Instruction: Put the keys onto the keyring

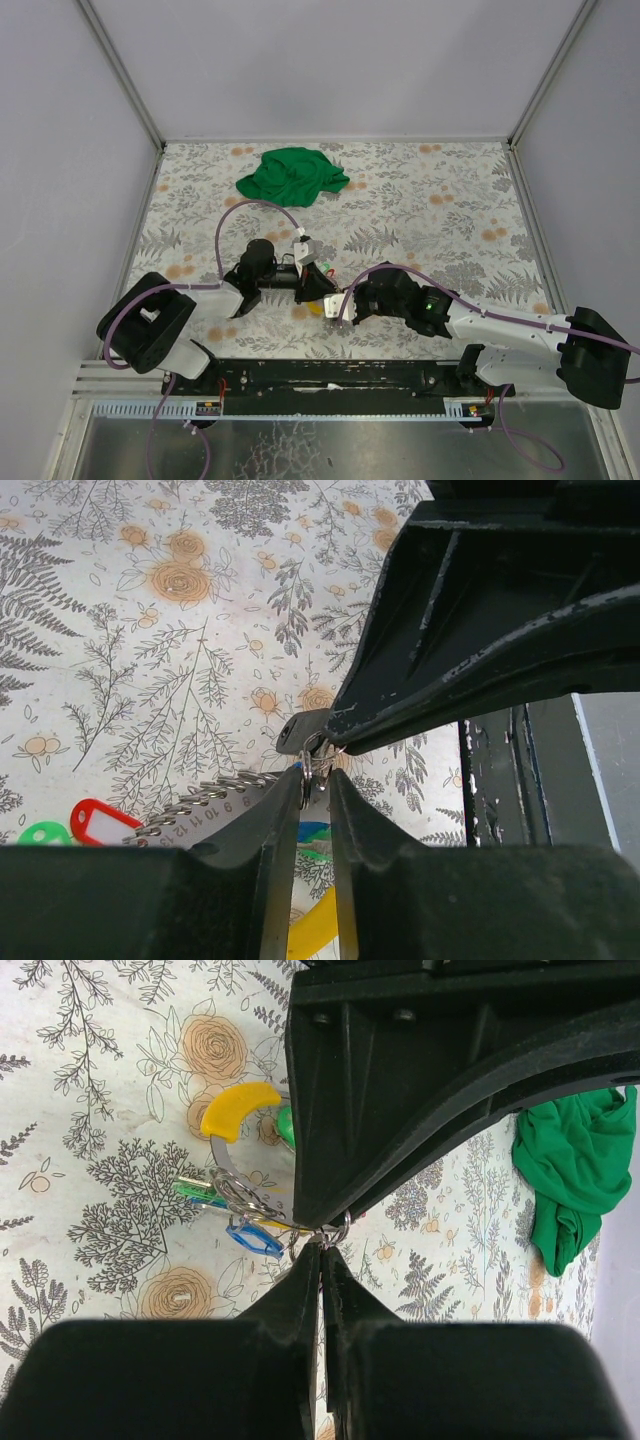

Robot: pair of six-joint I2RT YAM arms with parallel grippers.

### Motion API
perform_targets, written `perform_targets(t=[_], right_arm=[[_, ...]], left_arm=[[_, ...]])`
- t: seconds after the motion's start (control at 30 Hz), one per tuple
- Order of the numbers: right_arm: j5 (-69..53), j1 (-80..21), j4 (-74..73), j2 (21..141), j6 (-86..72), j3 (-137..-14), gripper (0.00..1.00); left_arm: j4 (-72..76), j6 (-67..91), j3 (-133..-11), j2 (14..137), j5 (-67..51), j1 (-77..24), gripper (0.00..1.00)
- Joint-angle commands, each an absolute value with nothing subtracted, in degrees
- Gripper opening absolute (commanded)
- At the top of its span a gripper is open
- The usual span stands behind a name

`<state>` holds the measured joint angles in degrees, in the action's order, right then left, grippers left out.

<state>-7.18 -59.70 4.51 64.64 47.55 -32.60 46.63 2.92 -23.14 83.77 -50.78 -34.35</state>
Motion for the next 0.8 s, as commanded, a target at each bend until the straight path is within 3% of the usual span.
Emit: perform_targets(t=[0.0, 0.1, 0.3, 0.57, 0.77], right_arm=[[-9.0, -60.3, 5.1, 63.2, 48.4, -35.1, 0.00], [-9.1, -60.3, 5.0, 63.2, 48.4, -35.2, 0.00], [-8.5, -60.3, 3.8, 62.2, 46.7, -34.2, 0.00], [-11.0, -60.3, 6.3, 62.5, 39.1, -30.2, 0.00], [-13.2, -60.6, 11.8, 64.9, 35.3, -28.5, 0.00]], left_arm=[[49.7, 3.7, -23.6, 84.2, -53.2, -33.7, 0.11], [49.1, 3.5, -23.9, 84.6, -53.3, -33.8, 0.00], [50.3, 5.3, -22.6, 82.7, -47.3, -33.7, 0.00], [66.9, 16.5, -15.5, 78.4, -34.3, -33.9, 0.00], [71.4, 18.4, -13.5, 76.9, -25.0, -38.0, 0.00]])
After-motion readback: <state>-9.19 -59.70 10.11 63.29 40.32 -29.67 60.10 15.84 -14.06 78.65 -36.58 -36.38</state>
